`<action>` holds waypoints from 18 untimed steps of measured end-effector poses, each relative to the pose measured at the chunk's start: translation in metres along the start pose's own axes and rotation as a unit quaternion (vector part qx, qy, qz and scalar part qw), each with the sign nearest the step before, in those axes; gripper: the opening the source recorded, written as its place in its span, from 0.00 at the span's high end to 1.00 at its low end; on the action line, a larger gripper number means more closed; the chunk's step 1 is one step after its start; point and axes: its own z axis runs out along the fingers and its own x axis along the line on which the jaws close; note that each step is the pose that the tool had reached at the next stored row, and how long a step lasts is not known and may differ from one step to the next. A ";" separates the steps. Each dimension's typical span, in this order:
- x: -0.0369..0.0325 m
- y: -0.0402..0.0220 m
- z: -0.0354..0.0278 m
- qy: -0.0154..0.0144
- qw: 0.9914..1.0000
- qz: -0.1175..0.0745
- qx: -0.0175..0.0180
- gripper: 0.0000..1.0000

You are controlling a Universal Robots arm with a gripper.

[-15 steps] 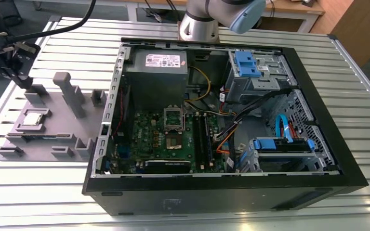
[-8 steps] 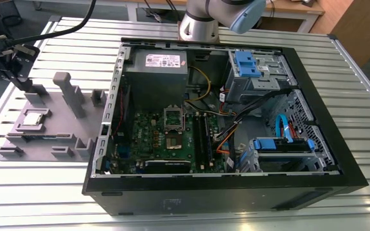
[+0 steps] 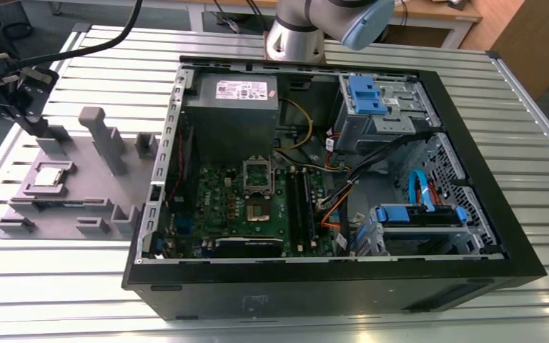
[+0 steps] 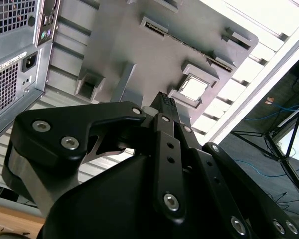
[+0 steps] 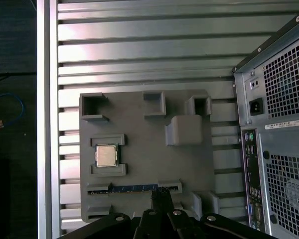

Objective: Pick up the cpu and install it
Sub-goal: 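Reach for the cpu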

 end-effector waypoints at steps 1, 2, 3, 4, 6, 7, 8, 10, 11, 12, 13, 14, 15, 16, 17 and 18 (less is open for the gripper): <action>0.0000 0.0000 0.0000 0.000 1.000 0.000 0.000 0.90; 0.0000 0.0000 0.0000 0.000 1.000 0.000 0.000 0.90; 0.0000 -0.0001 0.0000 0.000 1.000 0.000 0.000 0.90; 0.0000 0.0000 0.0000 0.000 1.000 0.000 0.000 0.90; 0.0000 -0.0001 0.0000 0.000 1.000 0.000 0.000 0.90; 0.0000 -0.0001 0.0000 0.000 1.000 0.000 0.000 0.90; 0.0001 -0.0002 0.0000 0.000 1.000 0.000 0.000 0.90; 0.0016 -0.0004 0.0002 0.000 1.000 0.000 0.000 0.90; 0.0033 -0.0005 0.0003 0.000 1.000 0.000 0.000 0.90; 0.0052 -0.0006 0.0005 0.000 1.000 0.000 0.000 0.90; 0.0074 -0.0008 0.0008 0.000 1.000 0.000 0.000 0.90; 0.0093 -0.0010 0.0011 0.000 1.000 0.000 0.000 0.90; 0.0106 -0.0011 0.0014 0.000 1.000 0.000 0.000 0.90; 0.0108 -0.0011 0.0014 0.000 1.000 0.000 0.000 0.90; 0.0108 -0.0011 0.0015 0.000 1.000 0.000 0.000 0.90; 0.0108 -0.0011 0.0014 0.000 1.000 0.000 0.000 0.90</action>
